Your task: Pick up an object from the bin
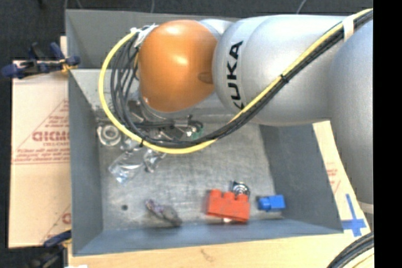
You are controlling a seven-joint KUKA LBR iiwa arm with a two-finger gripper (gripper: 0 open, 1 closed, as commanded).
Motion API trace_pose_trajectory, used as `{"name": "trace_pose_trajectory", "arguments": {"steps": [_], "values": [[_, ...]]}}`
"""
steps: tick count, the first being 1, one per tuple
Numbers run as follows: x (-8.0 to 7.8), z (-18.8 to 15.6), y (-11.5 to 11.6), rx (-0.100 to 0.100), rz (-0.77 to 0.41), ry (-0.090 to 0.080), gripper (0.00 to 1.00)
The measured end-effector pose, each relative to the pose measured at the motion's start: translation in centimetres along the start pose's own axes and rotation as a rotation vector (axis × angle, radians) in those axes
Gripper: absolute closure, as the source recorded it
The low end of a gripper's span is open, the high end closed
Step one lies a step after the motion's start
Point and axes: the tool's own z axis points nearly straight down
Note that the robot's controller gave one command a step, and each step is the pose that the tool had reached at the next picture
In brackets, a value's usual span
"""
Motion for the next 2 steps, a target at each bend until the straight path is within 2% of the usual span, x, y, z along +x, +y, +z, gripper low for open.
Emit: {"name": "trace_pose_trajectory", "arguments": {"steps": [1, 2], "values": [[2.8, 1.1, 2.3, -0.007, -0.224, 0.009, 1.00], [2.6, -2.7, 2.5, -0.003, -0.225, 0.004, 1.00]]}}
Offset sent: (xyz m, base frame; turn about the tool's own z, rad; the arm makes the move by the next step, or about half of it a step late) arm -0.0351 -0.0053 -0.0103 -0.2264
